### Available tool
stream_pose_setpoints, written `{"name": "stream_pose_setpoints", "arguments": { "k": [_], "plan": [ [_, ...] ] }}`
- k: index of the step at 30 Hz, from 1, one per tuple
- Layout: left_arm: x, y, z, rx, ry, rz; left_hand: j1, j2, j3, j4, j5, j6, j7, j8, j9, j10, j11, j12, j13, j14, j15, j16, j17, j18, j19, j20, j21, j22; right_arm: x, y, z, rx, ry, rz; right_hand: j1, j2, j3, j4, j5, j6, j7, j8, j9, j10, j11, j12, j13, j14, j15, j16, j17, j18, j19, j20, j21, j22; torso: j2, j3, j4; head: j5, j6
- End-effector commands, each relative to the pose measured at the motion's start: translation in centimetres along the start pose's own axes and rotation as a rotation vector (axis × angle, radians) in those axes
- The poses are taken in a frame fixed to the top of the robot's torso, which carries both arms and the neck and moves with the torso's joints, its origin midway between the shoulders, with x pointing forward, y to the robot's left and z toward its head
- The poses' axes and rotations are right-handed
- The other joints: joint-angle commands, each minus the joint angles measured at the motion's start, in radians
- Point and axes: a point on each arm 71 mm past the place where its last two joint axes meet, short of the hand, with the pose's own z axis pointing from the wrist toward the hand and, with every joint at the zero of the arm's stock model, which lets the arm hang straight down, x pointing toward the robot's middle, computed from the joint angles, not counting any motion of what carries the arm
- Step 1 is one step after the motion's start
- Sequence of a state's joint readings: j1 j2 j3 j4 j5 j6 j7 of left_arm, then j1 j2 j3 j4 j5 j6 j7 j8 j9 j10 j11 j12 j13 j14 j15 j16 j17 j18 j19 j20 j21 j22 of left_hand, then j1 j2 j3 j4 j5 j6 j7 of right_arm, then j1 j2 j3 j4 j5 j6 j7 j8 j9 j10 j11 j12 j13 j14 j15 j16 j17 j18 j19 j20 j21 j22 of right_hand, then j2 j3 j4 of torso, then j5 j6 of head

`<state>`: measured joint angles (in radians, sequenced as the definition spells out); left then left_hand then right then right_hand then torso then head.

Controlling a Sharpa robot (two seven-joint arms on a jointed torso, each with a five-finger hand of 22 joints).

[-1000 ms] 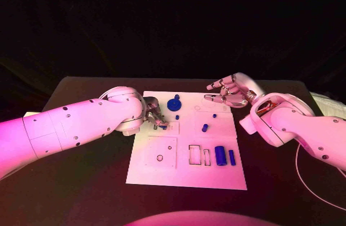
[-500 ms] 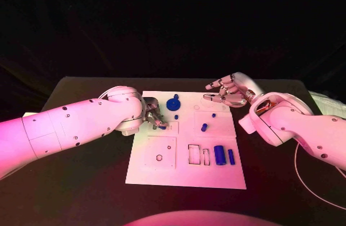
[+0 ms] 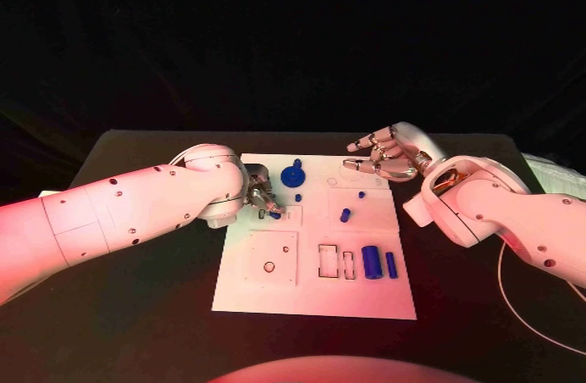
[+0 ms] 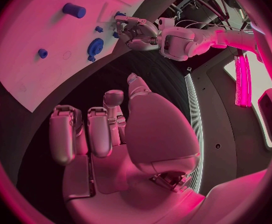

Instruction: Assemble the parts on the task board

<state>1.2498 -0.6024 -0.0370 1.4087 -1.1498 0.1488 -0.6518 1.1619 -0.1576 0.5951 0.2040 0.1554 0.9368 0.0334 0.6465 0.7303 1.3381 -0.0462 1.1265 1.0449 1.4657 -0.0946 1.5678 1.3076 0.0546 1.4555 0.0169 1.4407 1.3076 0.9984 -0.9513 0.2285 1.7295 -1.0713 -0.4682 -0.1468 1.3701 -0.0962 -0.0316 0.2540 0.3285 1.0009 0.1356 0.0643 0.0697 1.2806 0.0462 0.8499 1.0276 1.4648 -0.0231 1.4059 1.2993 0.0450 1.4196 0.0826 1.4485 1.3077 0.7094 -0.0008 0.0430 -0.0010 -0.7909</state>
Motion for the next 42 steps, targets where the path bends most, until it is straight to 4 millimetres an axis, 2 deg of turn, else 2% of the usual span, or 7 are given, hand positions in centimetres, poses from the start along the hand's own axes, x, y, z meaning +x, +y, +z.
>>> {"name": "stream_pose_setpoints", "arguments": {
  "k": [1, 8, 13, 18, 27, 37, 42],
  "plan": [
    [0.80, 0.02, 0.41, -0.014, 0.053, 0.025, -0.023, 0.003, 0.034, -0.046, 0.004, 0.017, -0.015, -0.002, 0.002, 0.009, -0.002, 0.006, 0.004, 0.105, -0.005, 0.003, 0.263, -0.007, 0.008, -0.003, 0.008, 0.066, 0.20, 0.01, -0.04, 0.009, 0.018, 0.014, -0.008, 0.006, -0.004, 0.002, 0.003, 0.008, -0.002, 0.004, 0.001, -0.004, 0.000, -0.001, -0.001, 0.051, -0.004, -0.005, 0.001, 0.013, -0.003, 0.000, -0.007, 0.007, 0.000, -0.0001, 0.0008, 0.001, -0.002],
    [0.78, -0.28, 0.76, -0.017, 0.060, 0.030, -0.059, 0.001, -0.008, -0.041, 0.003, 0.030, -0.019, -0.004, 0.006, 0.014, -0.005, 0.015, 0.012, 0.105, -0.008, 0.003, 0.263, -0.008, 0.012, -0.006, 0.011, 0.073, 0.25, 0.03, -0.04, 0.013, 0.020, 0.019, -0.010, 0.009, -0.006, 0.005, 0.005, 0.009, -0.002, 0.004, 0.001, -0.004, 0.000, -0.001, -0.002, 0.051, -0.004, -0.004, 0.001, 0.013, -0.003, -0.001, -0.006, 0.007, 0.000, -0.0011, -0.0017, 0.004, -0.002],
    [0.75, -0.33, 0.83, -0.017, 0.059, 0.030, -0.081, -0.001, -0.048, -0.035, 0.002, 0.036, -0.020, -0.007, 0.007, 0.014, -0.006, 0.013, 0.010, 0.105, -0.009, 0.003, 0.263, -0.008, 0.012, -0.007, 0.009, 0.073, 0.22, -0.06, -0.02, 0.019, 0.020, 0.018, -0.011, 0.009, -0.006, 0.006, 0.005, 0.009, -0.002, 0.004, 0.001, -0.004, 0.000, -0.001, -0.002, 0.051, -0.004, -0.005, 0.001, 0.013, -0.001, -0.001, -0.005, 0.010, 0.000, -0.0009, -0.0001, 0.002, -0.002],
    [0.70, -0.35, 0.91, -0.019, 0.056, 0.027, -0.095, 0.003, -0.079, -0.028, 0.001, 0.041, -0.020, -0.010, 0.008, 0.014, -0.006, 0.014, 0.011, 0.105, -0.009, 0.003, 0.263, -0.008, 0.012, -0.007, 0.009, 0.074, 0.13, -0.19, 0.02, 0.023, 0.015, 0.019, -0.011, 0.010, -0.007, 0.007, 0.005, 0.009, -0.002, 0.004, 0.001, -0.005, 0.000, -0.003, -0.003, 0.051, -0.004, -0.005, 0.001, 0.013, -0.001, -0.001, -0.005, 0.011, -0.001, -0.0020, 0.0009, 0.002, -0.003],
    [0.65, -0.31, 1.01, -0.022, 0.057, 0.027, -0.115, 0.013, -0.127, -0.012, 0.002, 0.052, -0.022, -0.012, 0.011, 0.019, -0.007, 0.019, 0.014, 0.105, -0.010, 0.003, 0.263, -0.010, 0.017, -0.007, 0.013, 0.083, 0.11, -0.27, 0.04, 0.031, 0.013, 0.021, -0.019, 0.014, -0.014, 0.016, 0.004, 0.009, -0.002, 0.004, 0.001, -0.006, 0.000, -0.003, -0.005, 0.051, -0.004, -0.007, -0.001, 0.013, -0.001, -0.001, -0.005, 0.009, 0.000, -0.0015, -0.0010, 0.002, -0.003],
    [0.52, -0.03, 1.13, -0.030, 0.055, 0.023, -0.166, 0.002, -0.269, 0.033, -0.004, 0.066, -0.023, -0.014, 0.018, 0.025, -0.008, 0.020, 0.014, 0.105, -0.010, 0.003, 0.263, -0.012, 0.021, -0.008, 0.016, 0.091, 0.01, -0.42, 0.05, 0.045, 0.004, 0.021, -0.029, 0.019, -0.025, 0.027, 0.004, 0.010, -0.002, 0.003, 0.001, -0.008, 0.001, -0.003, -0.007, 0.051, -0.004, -0.010, -0.004, 0.013, -0.002, -0.001, -0.007, 0.007, -0.001, -0.0014, 0.0003, 0.001, -0.005],
    [0.49, 0.00, 1.13, -0.031, 0.052, 0.022, -0.160, 0.009, -0.321, 0.044, -0.010, 0.068, -0.025, -0.018, 0.020, 0.025, -0.009, 0.019, 0.013, 0.105, -0.011, 0.003, 0.263, -0.011, 0.021, -0.009, 0.015, 0.092, -0.02, -0.47, 0.05, 0.049, 0.002, 0.021, -0.031, 0.021, -0.027, 0.029, 0.005, 0.009, -0.002, 0.003, 0.001, -0.008, 0.001, -0.004, -0.008, 0.050, -0.003, -0.011, -0.006, 0.014, -0.003, 0.000, -0.007, 0.006, -0.001, -0.0011, -0.0001, 0.002, -0.005]
  ]
}}
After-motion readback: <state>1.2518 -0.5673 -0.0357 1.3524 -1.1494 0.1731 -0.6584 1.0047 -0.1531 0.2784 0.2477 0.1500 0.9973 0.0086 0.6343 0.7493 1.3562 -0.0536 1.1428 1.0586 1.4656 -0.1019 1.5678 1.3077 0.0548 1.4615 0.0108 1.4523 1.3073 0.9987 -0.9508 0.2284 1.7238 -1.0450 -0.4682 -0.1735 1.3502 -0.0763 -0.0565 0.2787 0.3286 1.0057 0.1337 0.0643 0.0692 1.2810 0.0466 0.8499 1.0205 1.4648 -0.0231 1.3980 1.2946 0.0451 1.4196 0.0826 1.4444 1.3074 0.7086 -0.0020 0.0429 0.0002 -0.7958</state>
